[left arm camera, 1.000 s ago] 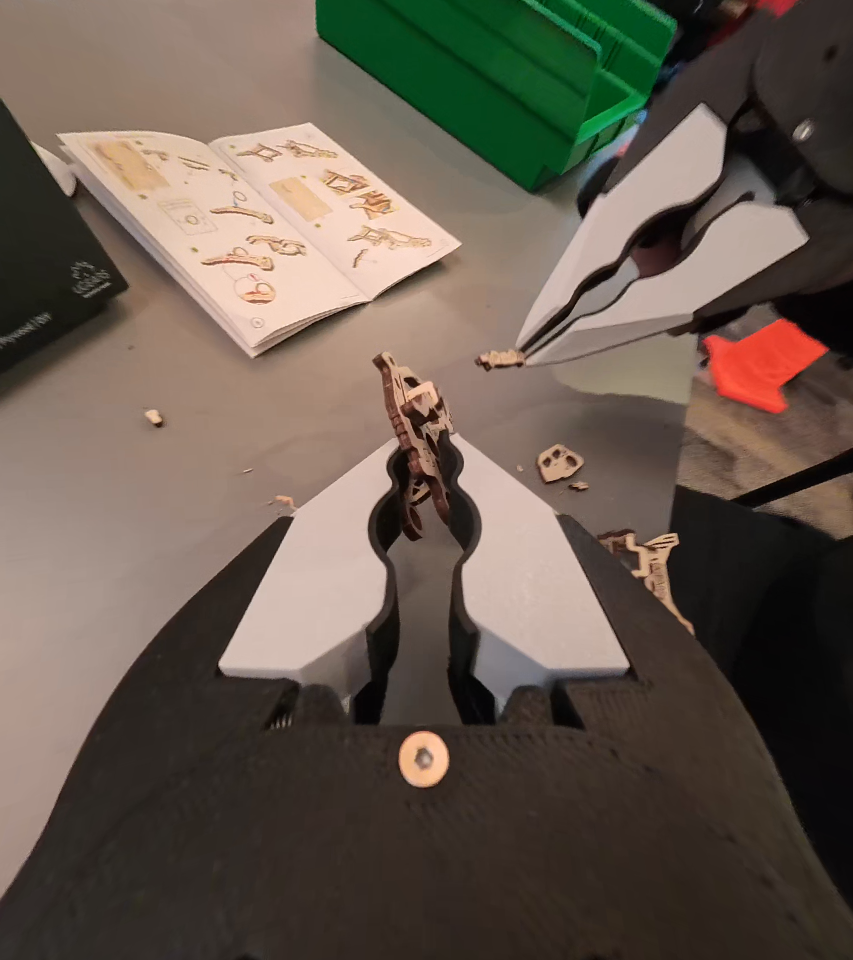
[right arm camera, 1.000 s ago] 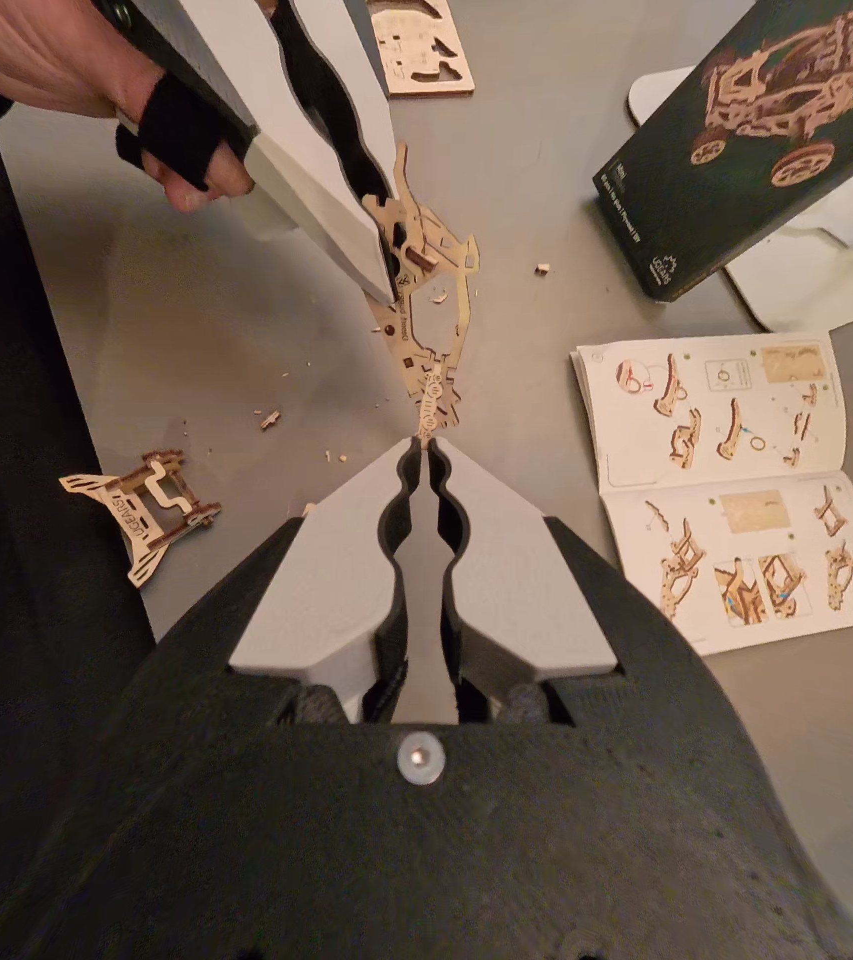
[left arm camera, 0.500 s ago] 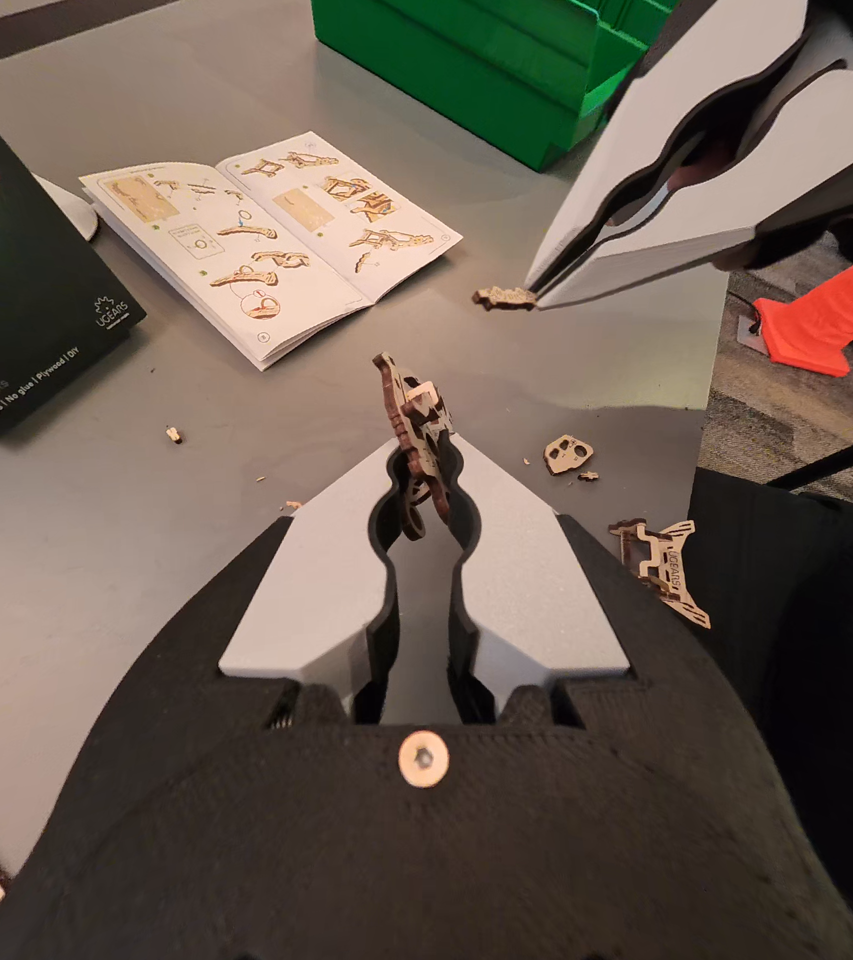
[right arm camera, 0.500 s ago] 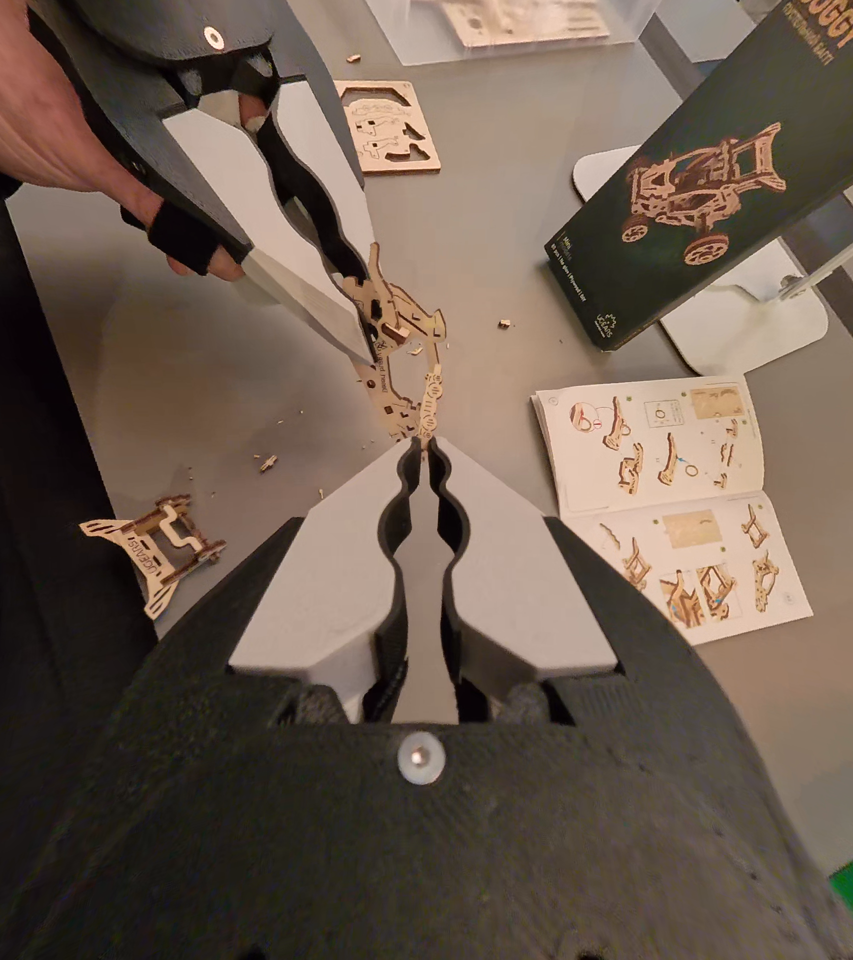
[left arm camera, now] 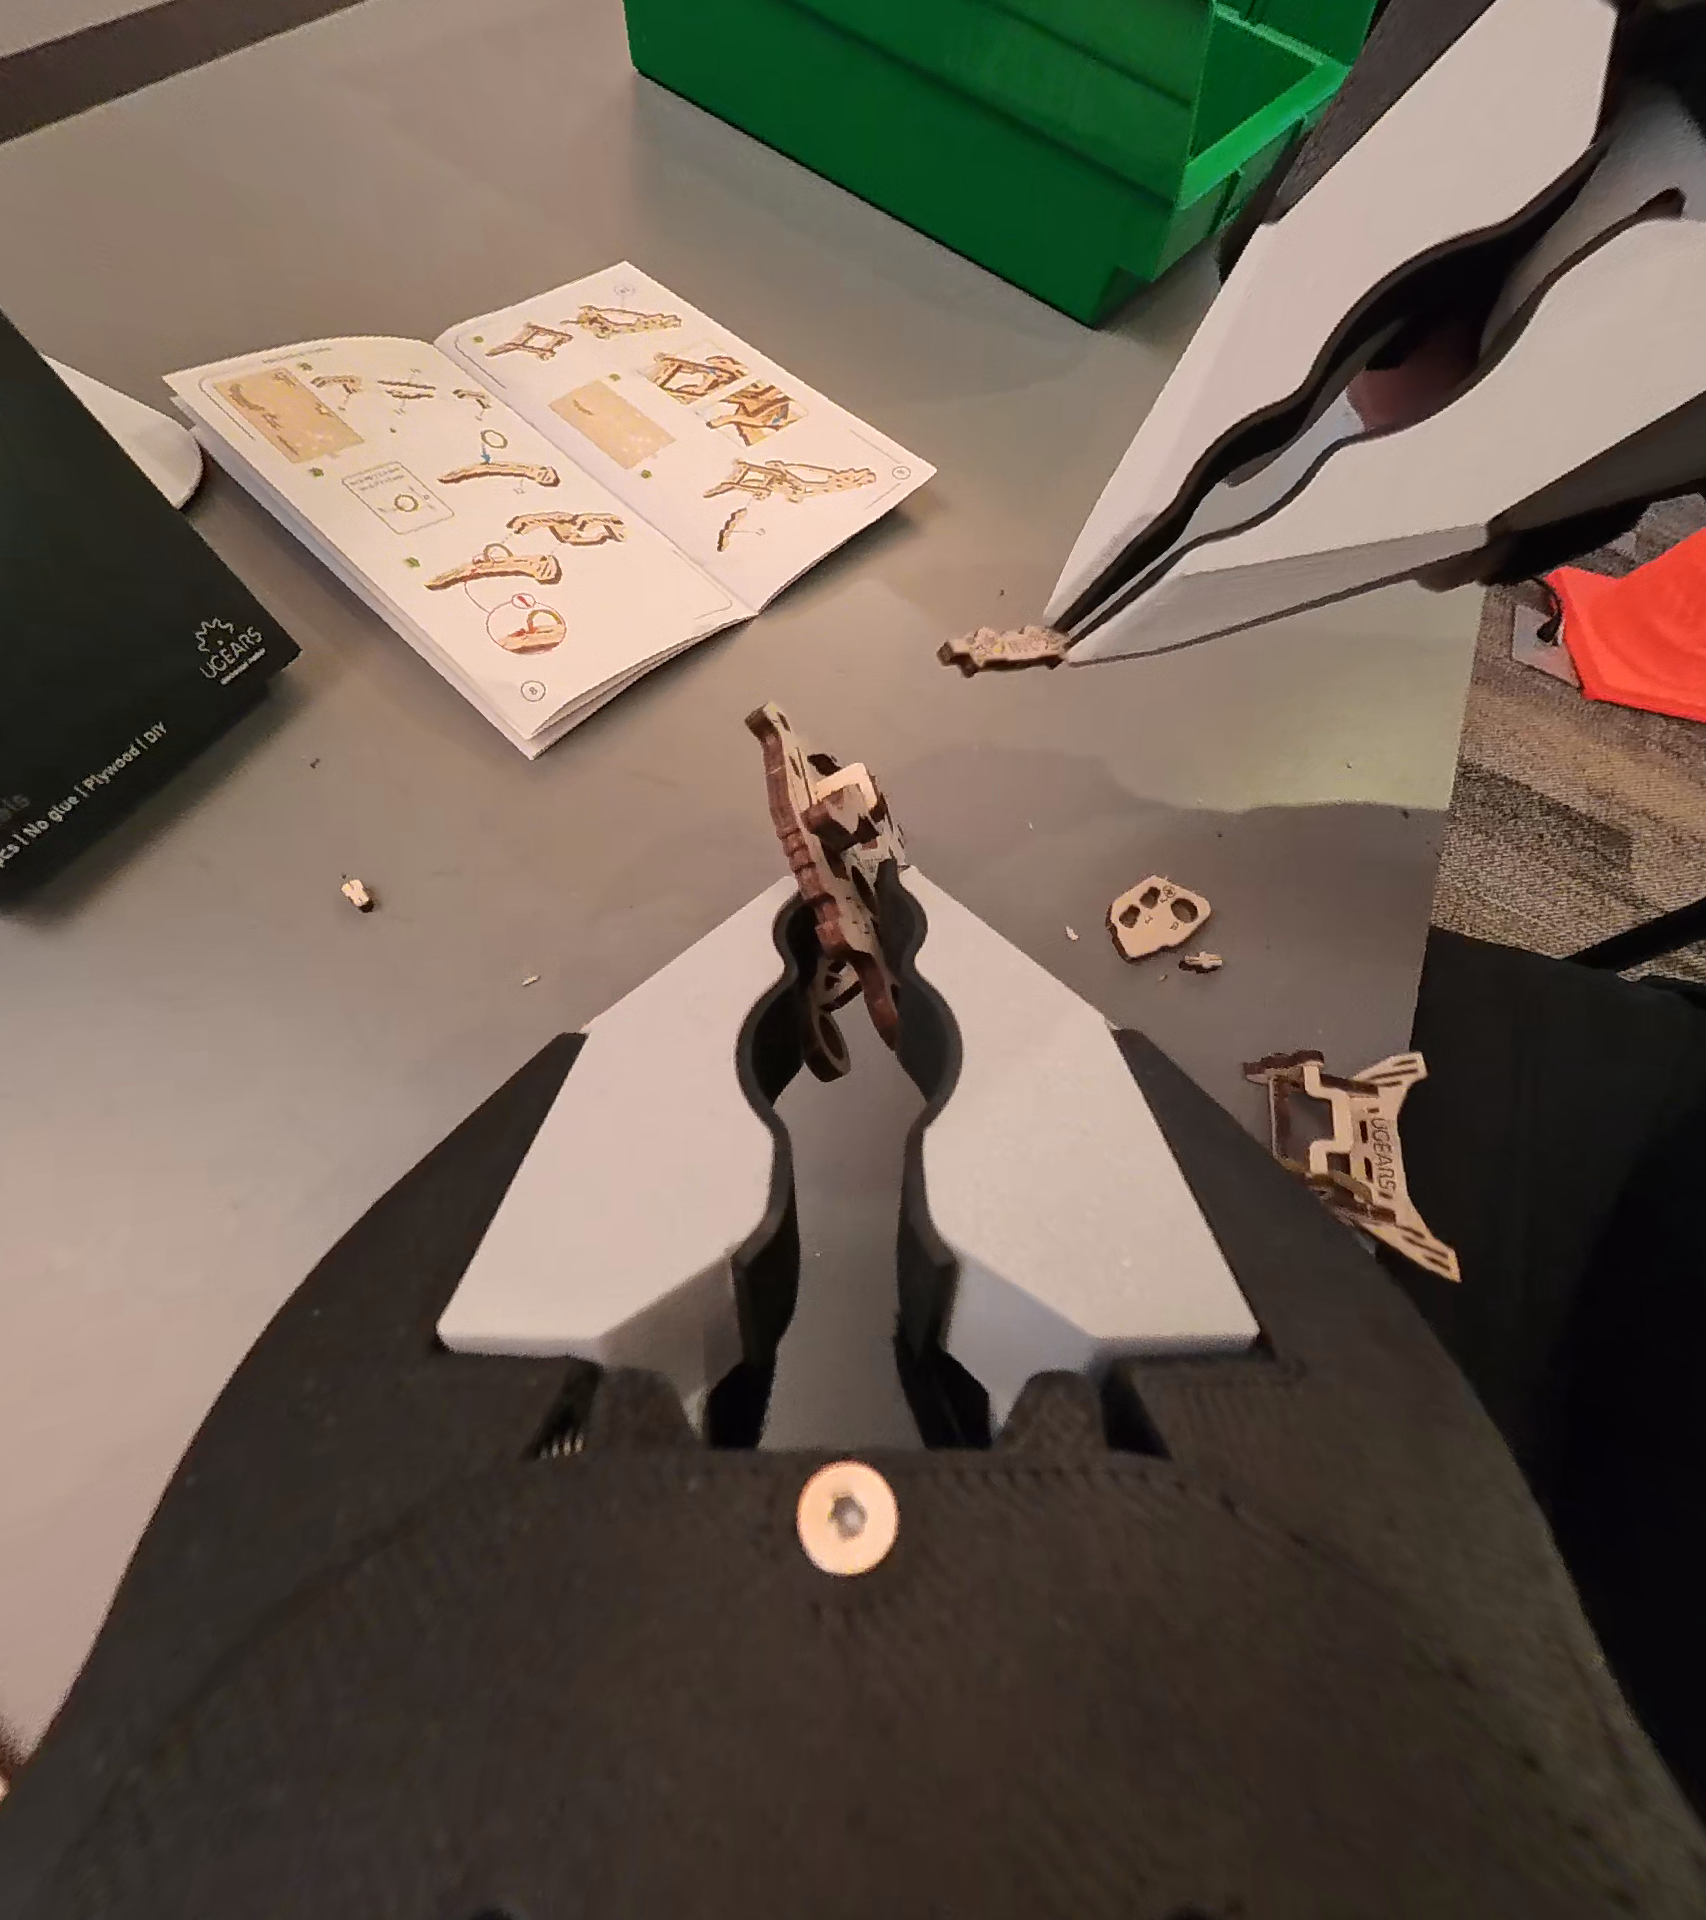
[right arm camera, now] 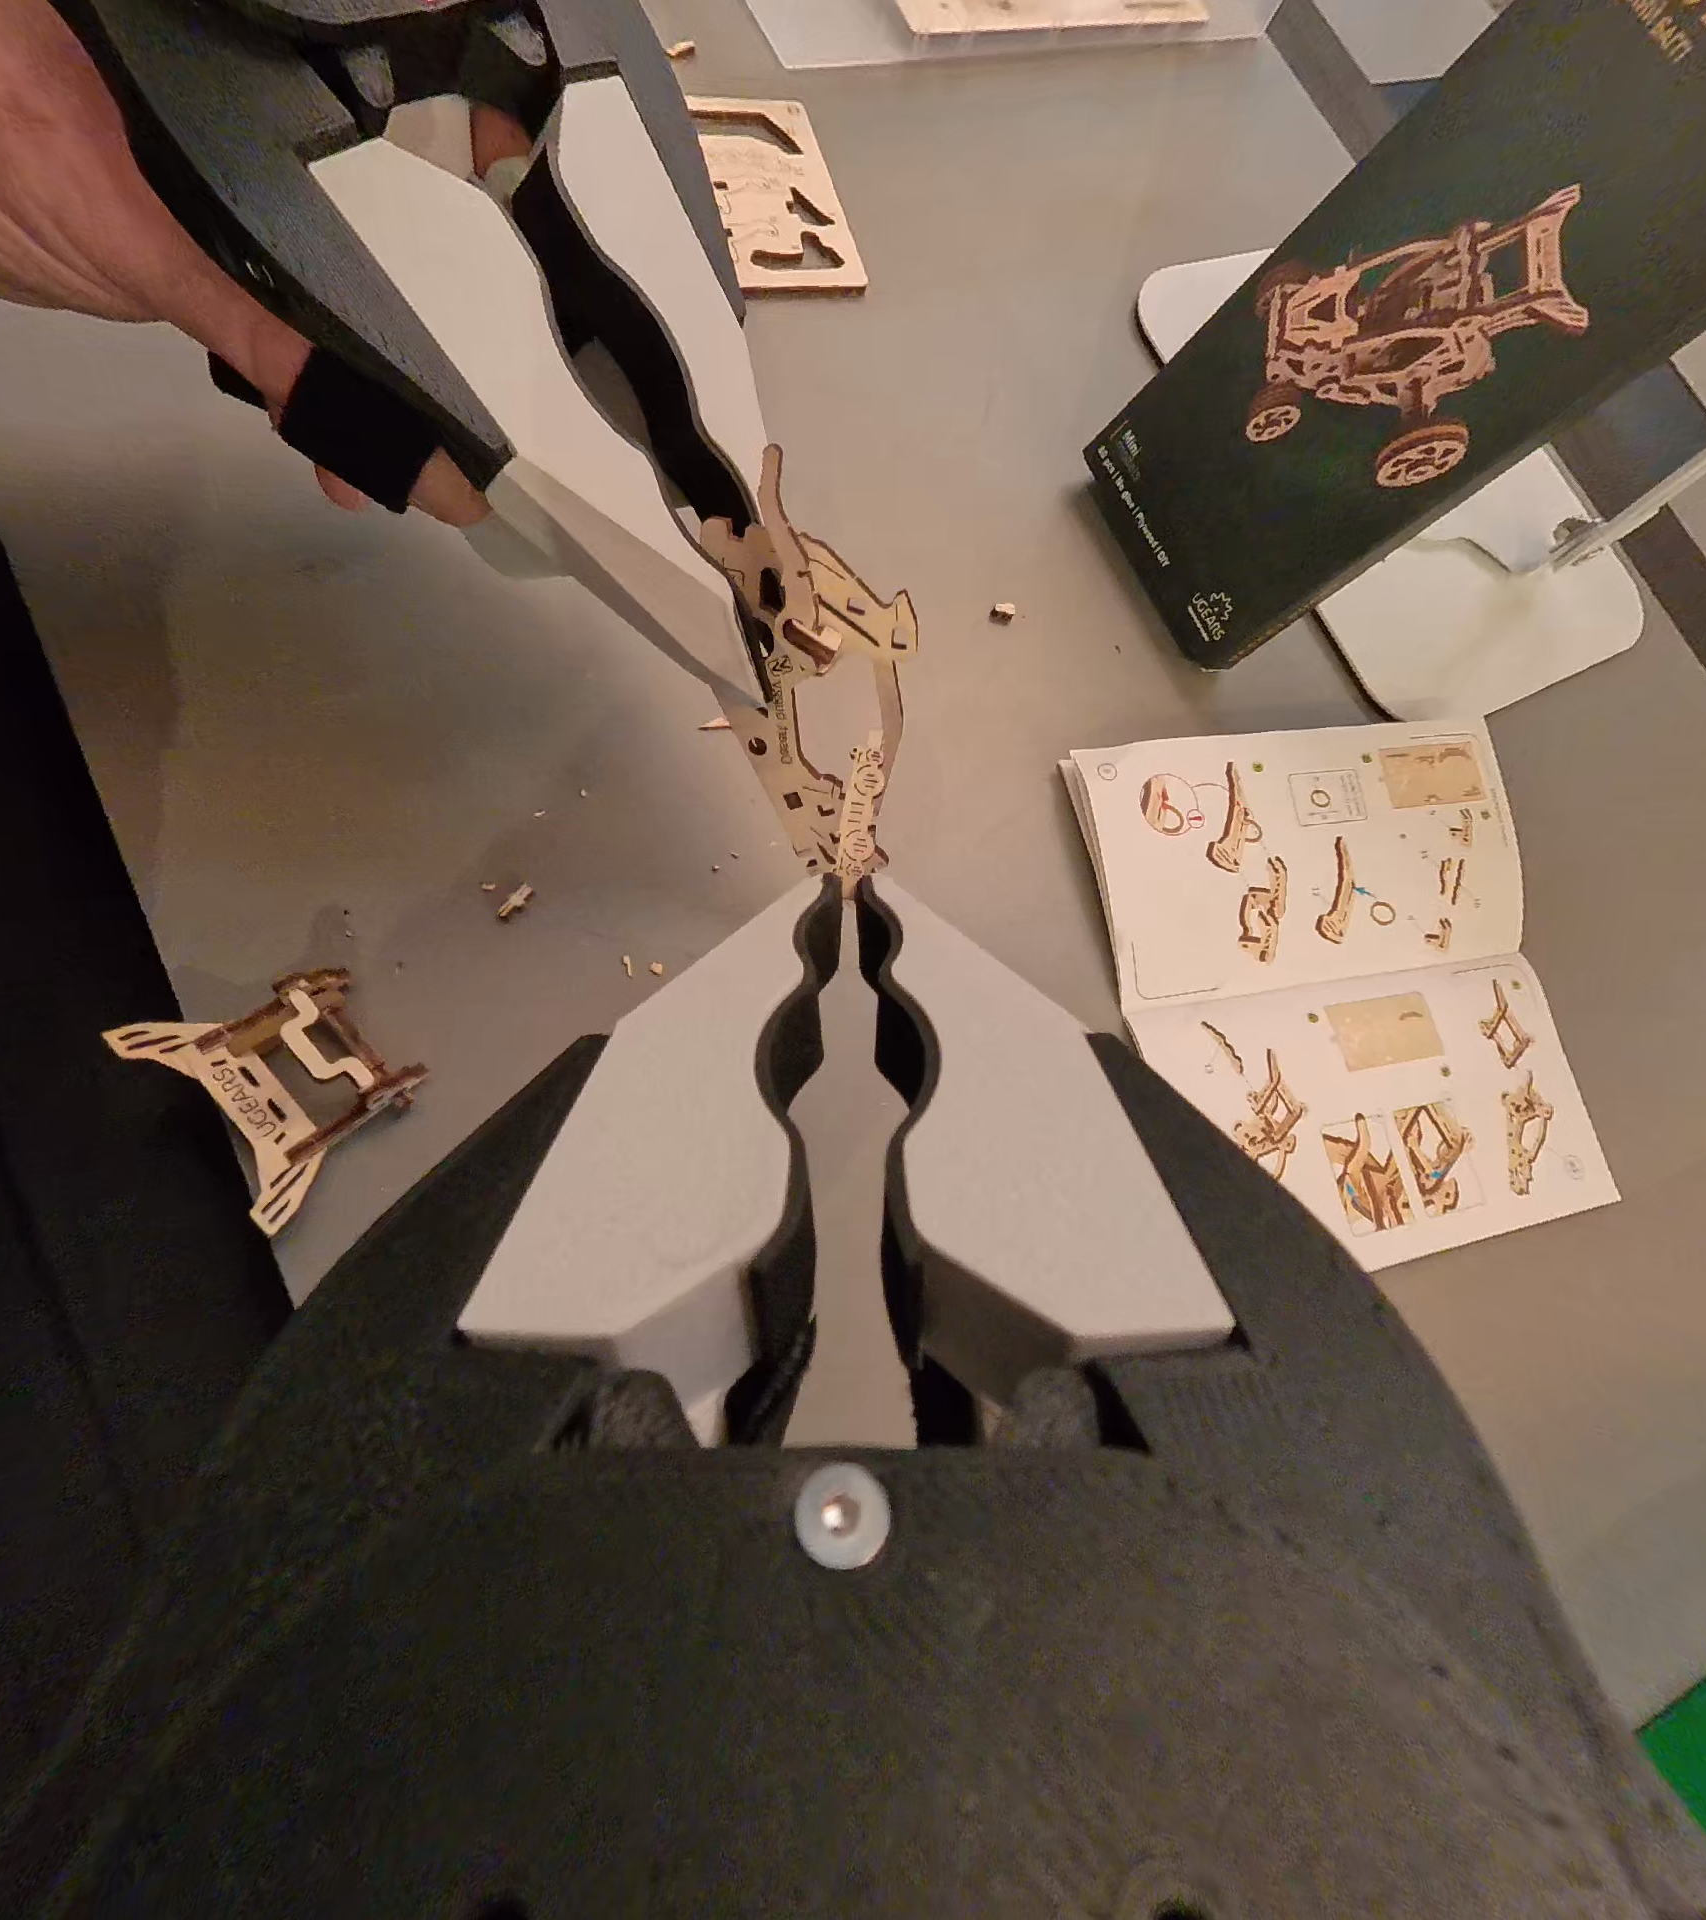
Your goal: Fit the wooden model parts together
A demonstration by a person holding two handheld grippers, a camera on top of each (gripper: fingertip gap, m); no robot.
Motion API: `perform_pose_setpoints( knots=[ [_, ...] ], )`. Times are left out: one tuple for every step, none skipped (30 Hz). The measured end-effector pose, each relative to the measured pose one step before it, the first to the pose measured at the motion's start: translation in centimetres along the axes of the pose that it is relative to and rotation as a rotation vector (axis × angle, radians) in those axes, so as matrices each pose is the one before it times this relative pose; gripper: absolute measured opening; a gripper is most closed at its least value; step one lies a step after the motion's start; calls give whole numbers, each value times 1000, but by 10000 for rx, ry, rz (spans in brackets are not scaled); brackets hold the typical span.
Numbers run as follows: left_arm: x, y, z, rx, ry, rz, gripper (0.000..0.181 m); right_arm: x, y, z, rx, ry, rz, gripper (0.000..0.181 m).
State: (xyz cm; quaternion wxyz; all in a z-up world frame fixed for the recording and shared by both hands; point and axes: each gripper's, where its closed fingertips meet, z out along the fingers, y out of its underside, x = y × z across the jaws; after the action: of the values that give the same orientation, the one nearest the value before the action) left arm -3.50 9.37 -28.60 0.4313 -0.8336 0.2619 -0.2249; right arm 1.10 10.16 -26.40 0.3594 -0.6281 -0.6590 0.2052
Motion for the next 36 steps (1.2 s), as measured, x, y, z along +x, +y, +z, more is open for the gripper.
perform_pose_setpoints(
  knots=[
    [39, -35, 52, 6, 14, 0, 8, 47, 97, 50, -20, 20, -13, 0],
    [28, 7, 55, -14, 8, 9, 8, 34, 105, 49, -25, 7, -6, 0],
    [18, 18, 42, -15, -6, 14, 8, 5, 82, 52, -20, -4, 0, 0],
    [3, 12, 37, -5, -15, 15, 8, -1, 44, 38, -9, -4, 5, 0],
    [-6, 0, 48, -6, -7, 6, 8, 11, 6, 13, -3, 3, 1, 0],
    [18, -23, 38, 12, 11, -1, 8, 13, -19, -7, -1, 4, -4, 0],
    [14, -35, 25, 18, 17, -5, 8, 34, -39, -21, 8, 18, 0, 0],
    [-2, -15, 11, 7, 4, 1, 8, 54, -34, -25, 10, 26, 3, 0],
    [-12, 6, 2, 3, 2, 9, 8, 38, 3, -6, 1, 7, 19, 0],
    [-23, 0, -13, 7, -6, 9, 8, 15, 3, -2, 9, -17, 45, 0],
    [-24, 14, -26, 15, -13, 10, 8, -4, -21, -3, 32, -37, 67, 0],
    [-28, 14, -28, 13, -10, 2, 8, -12, -29, 2, 38, -44, 77, 0],
    [-45, 42, -14, 10, -12, -4, 9, -33, -6, 26, 26, -51, 69, 0],
    [-37, 71, 7, -10, -8, -8, 9, -32, -1, 35, 28, -55, 72, 0],
    [-25, 62, 3, -7, -7, -1, 9, -35, -43, 18, 58, -70, 101, 0],
    [-32, -10, -12, 17, -16, 11, 8, -47, -95, -4, 89, -93, 139, 0],
    [-5, -23, -4, 19, -11, 25, 8, -17, -95, -22, 92, -86, 144, 0],
    [-5, -3, 4, -4, -14, 42, 8, 57, -44, -23, 49, -27, 91, 0],
    [-20, 2, 16, -2, -32, 57, 9, 105, 25, -18, 3, 34, 21, 0],
    [9, 13, 25, 4, -10, 46, 9, 61, 55, -1, -12, 23, -2, 0],
    [36, 27, 49, 7, 12, 17, 8, -20, 65, 19, -13, -22, 18, 0],
    [19, 21, 33, 9, 2, 2, 8, -38, 63, 48, -5, -38, 36, 0],
    [19, 30, 50, 0, 7, 2, 8, -50, 57, 52, -1, -47, 49, 0],
    [19, 36, 39, 2, 3, 12, 9, -19, 42, 33, 8, -39, 54, 0],
    [27, 26, 43, -2, 8, 13, 9, 14, 24, 6, 9, -19, 41, 0],
    [4, 18, 29, 1, -1, 9, 9, 37, 35, -10, -4, -11, 25, 0],
    [11, 3, 27, 6, 0, 3, 8, 15, 17, -12, 3, -23, 35, 0],
    [8, 0, 27, 7, 4, -6, 8, -11, -10, -4, 32, -47, 69, 0],
    [1, 1, 23, 10, -4, -3, 8, -30, -18, -6, 46, -67, 101, 0],
    [1, 3, 22, 8, -1, 2, 8, -37, 23, 21, 33, -86, 126, 0],
    [1, 31, 31, -3, 1, -5, 8, -23, 43, 32, 28, -90, 139, 0],
    [-8, 28, 28, 2, -8, -2, 9, -51, 74, 34, 14, -110, 166, 0],
    [-8, 34, 22, 2, -11, 2, 9, -84, 111, 29, 13, -153, 206, 0],
    [-23, 33, 22, 2, -17, 12, 9, -105, 126, 33, 37, -201, 279, 0],
    [-29, 50, 20, 1, -31, 19, 9, -123, 134, 23, 76, -263, 385, 0],
    [-48, 43, 19, 9, -44, 29, 9, -98, 186, -7, 97, -315, 480, 0]
  ],
)
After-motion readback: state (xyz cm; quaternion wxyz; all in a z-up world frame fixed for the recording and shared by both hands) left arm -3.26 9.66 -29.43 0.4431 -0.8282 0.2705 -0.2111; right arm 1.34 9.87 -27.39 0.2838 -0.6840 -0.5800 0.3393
